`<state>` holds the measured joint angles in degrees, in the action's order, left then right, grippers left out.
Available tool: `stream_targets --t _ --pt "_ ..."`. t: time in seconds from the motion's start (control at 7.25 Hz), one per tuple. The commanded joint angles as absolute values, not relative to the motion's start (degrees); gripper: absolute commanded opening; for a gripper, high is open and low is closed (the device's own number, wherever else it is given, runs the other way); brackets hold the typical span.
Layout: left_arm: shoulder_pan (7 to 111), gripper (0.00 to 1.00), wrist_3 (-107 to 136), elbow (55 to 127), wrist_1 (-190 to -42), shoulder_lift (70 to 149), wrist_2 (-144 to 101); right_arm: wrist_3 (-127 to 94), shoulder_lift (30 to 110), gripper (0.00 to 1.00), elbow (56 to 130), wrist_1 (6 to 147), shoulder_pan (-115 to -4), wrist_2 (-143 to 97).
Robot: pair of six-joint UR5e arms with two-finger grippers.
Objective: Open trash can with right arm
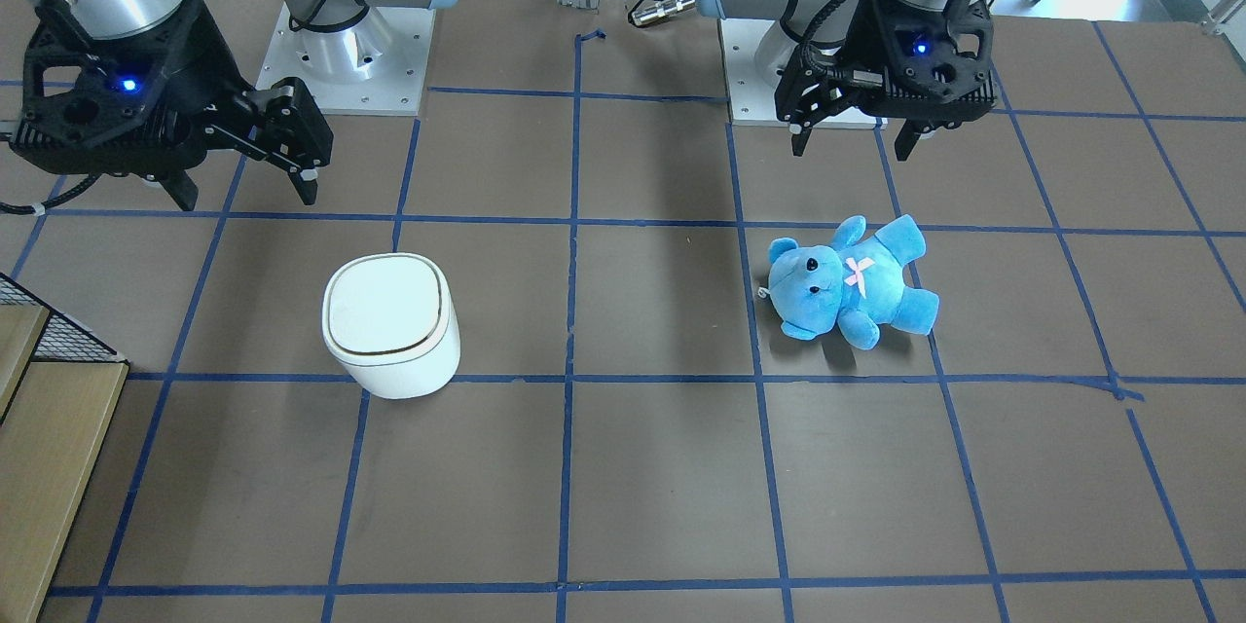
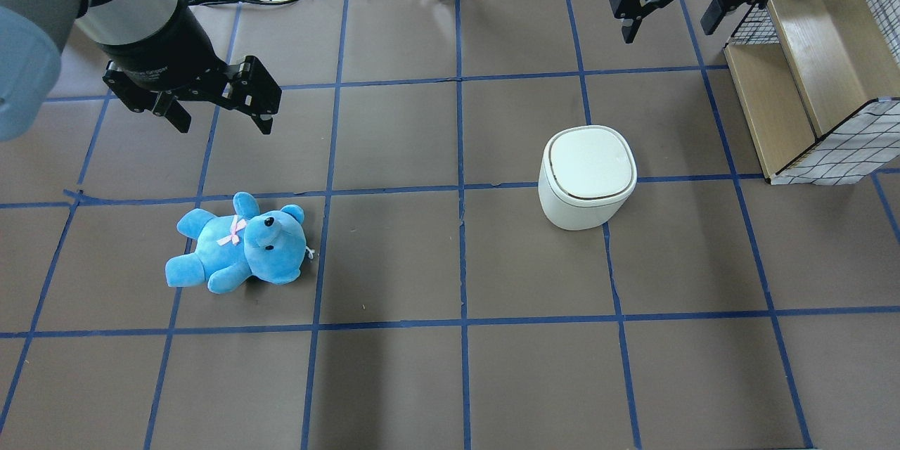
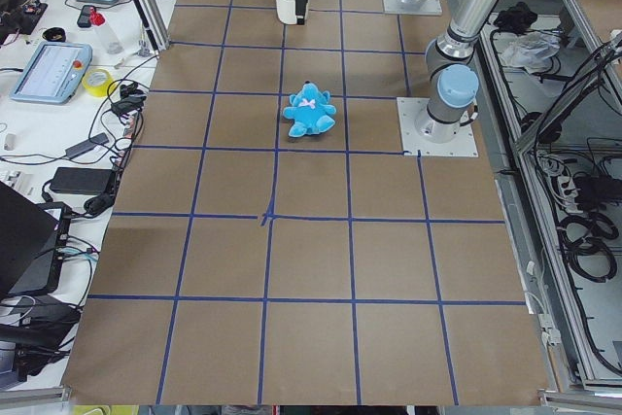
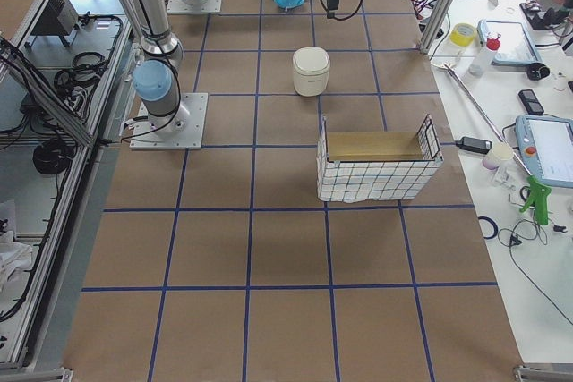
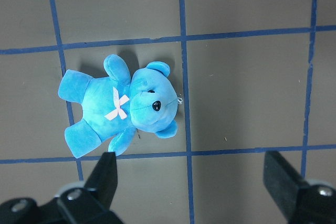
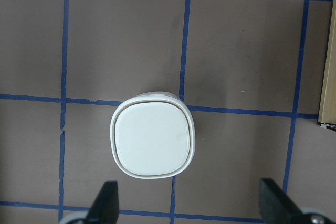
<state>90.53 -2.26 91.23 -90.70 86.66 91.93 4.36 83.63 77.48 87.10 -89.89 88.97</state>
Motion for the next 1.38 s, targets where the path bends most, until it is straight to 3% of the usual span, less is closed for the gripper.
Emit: stream_targets --t 0.0,0.55,0.69,0.97,1.24 --pt "90.5 1.00 -2.3 91.2 -90.7 86.7 91.9 4.3 83.7 0.94 77.7 87.4 -89.9 89.3" --pt "90.5 1.00 -2.3 91.2 -90.7 86.7 91.9 4.1 83.7 0.89 77.7 87.2 -90.0 89.6" --pt "90.5 1.00 -2.3 91.2 -90.7 86.7 91.9 4.1 83.6 0.81 77.6 87.2 -90.0 89.6" --pt "90.6 1.00 -2.2 91.2 -90.7 86.7 91.9 4.1 83.5 0.27 77.5 87.2 -90.1 89.5" --pt "90.5 1.00 -2.3 91.2 -90.7 86.7 91.9 4.1 83.6 0.14 77.4 87.0 -90.2 89.6"
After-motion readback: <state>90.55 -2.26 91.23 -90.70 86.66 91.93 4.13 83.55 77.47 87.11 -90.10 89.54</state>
